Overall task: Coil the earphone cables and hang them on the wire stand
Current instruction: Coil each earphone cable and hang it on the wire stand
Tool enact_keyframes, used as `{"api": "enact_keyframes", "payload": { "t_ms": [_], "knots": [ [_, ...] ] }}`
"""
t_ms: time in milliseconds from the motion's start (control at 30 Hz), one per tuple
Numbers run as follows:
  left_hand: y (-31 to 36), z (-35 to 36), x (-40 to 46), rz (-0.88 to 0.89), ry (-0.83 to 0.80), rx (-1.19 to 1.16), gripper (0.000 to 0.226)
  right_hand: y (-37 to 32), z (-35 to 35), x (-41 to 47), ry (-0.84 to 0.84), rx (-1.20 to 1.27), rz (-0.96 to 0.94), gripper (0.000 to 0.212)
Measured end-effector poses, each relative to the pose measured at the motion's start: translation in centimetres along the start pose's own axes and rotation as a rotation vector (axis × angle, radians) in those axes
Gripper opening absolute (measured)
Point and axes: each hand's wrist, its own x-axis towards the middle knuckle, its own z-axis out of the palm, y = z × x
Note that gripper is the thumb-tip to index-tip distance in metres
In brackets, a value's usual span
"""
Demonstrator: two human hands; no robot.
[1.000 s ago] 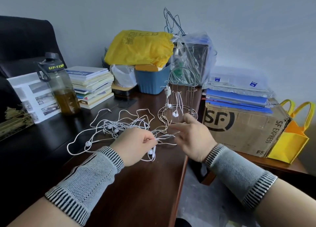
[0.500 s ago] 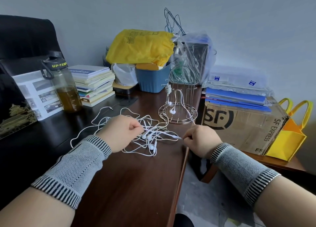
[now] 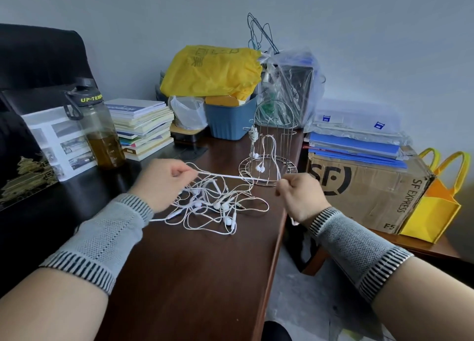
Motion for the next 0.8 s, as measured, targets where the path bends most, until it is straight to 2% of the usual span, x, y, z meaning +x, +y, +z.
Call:
{"api": "enact_keyframes", "payload": {
  "t_ms": [67, 100, 167, 233, 300, 333, 400, 467, 600, 733, 800],
  "knots": [
    [-1.0, -0.7, 0.5, -0.047, 0.108, 0.013, 0.018, 0.4, 0.0, 0.2, -0.032, -0.022, 0.076, 0.036],
    [-1.1, -0.8, 0.5, -0.057, 0.132, 0.011, 0.018, 0.4, 0.1, 0.2, -0.099, -0.045, 0.098, 0.037],
    [-0.8, -0.7, 0.3, -0.052, 0.114, -0.024, 0.018, -0.3, 0.2, 0.1, -0.246, -0.106, 0.098, 0.033],
    [0.0, -0.2, 0.0, -0.021, 0.060, -0.071, 0.016, -1.2, 0.3, -0.1, -0.305, -0.077, 0.036, 0.029],
    [1.2, 0.5, -0.5, 0.038, -0.017, -0.076, 0.012, -2.1, 0.7, -0.3, -0.279, 0.011, -0.074, 0.054],
    [1.7, 1.0, -0.7, 0.074, -0.059, -0.078, 0.012, -2.5, 1.2, -0.4, -0.274, 0.074, -0.131, 0.057],
    [2.8, 1.9, -1.0, 0.134, -0.115, -0.089, 0.019, -3.5, 1.9, -0.7, -0.332, 0.212, -0.206, 0.041],
    [3.2, 2.3, -1.0, 0.155, -0.125, -0.082, 0.023, -4.1, 2.0, -0.7, -0.385, 0.341, -0.182, 0.018],
    [2.0, 0.8, -0.2, 0.054, -0.067, -0.076, 0.011, -2.9, 0.8, 0.2, -0.260, 0.383, -0.051, 0.027],
    [-0.1, -1.4, 0.7, -0.061, 0.111, -0.118, 0.015, -0.7, -0.2, 0.9, -0.062, 0.421, 0.133, 0.030],
    [-0.5, -1.9, 0.9, -0.095, 0.178, -0.134, 0.013, -0.3, -0.2, 1.0, -0.059, 0.382, 0.182, 0.037]
  ]
}}
